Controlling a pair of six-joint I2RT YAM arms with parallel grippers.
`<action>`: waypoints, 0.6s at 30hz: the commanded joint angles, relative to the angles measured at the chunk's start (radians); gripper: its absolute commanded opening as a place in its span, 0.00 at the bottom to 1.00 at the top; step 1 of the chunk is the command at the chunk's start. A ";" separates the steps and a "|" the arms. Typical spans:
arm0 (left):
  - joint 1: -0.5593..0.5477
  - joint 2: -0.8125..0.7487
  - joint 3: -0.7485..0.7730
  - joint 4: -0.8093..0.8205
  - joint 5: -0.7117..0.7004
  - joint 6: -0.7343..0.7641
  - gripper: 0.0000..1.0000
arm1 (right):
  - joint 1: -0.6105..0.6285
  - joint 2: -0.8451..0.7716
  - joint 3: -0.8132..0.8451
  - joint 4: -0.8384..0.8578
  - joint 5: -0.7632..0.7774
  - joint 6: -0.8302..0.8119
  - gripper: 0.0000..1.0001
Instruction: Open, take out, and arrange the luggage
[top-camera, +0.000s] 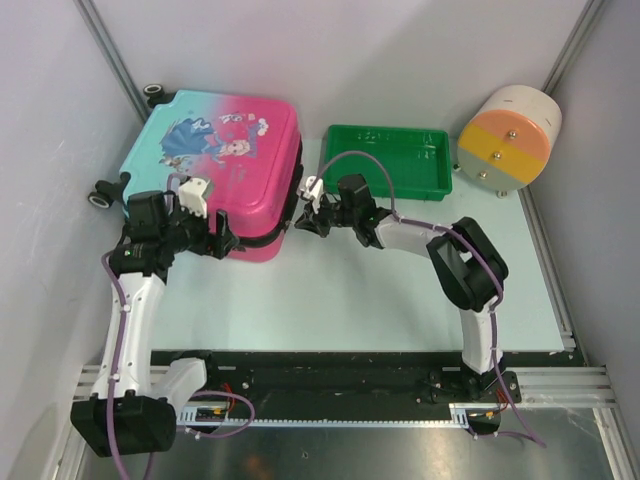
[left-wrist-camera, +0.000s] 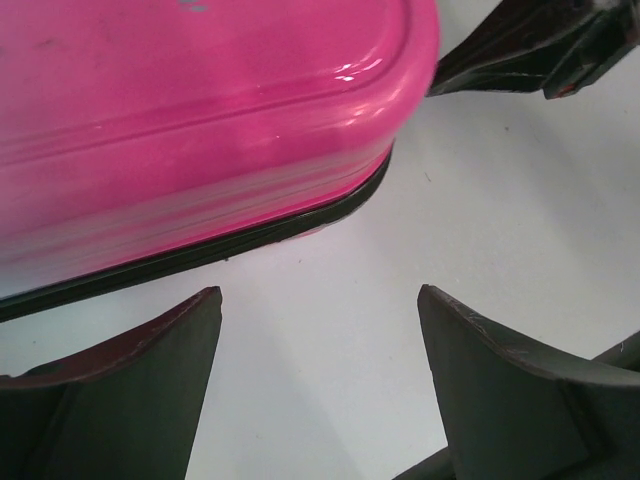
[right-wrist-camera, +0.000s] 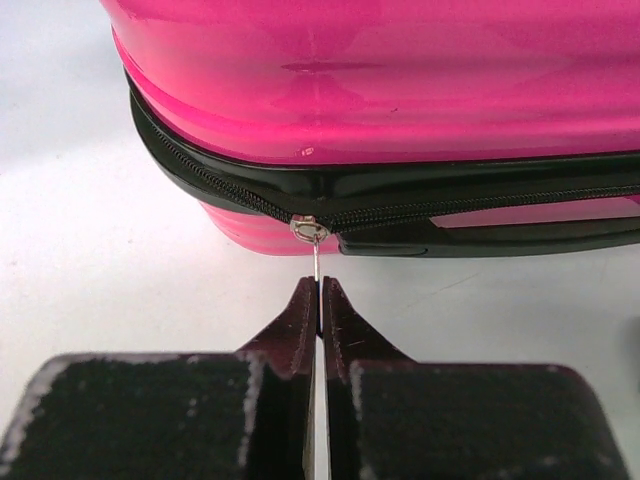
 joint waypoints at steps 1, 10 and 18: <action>0.052 0.010 0.052 0.006 0.006 -0.042 0.84 | -0.170 -0.057 -0.036 -0.176 0.184 -0.153 0.00; 0.104 0.018 0.065 0.008 0.029 -0.037 0.84 | -0.214 -0.075 -0.038 -0.247 0.209 -0.271 0.00; 0.164 0.038 0.112 -0.018 -0.020 0.022 0.88 | -0.230 -0.103 -0.038 -0.291 0.117 -0.284 0.00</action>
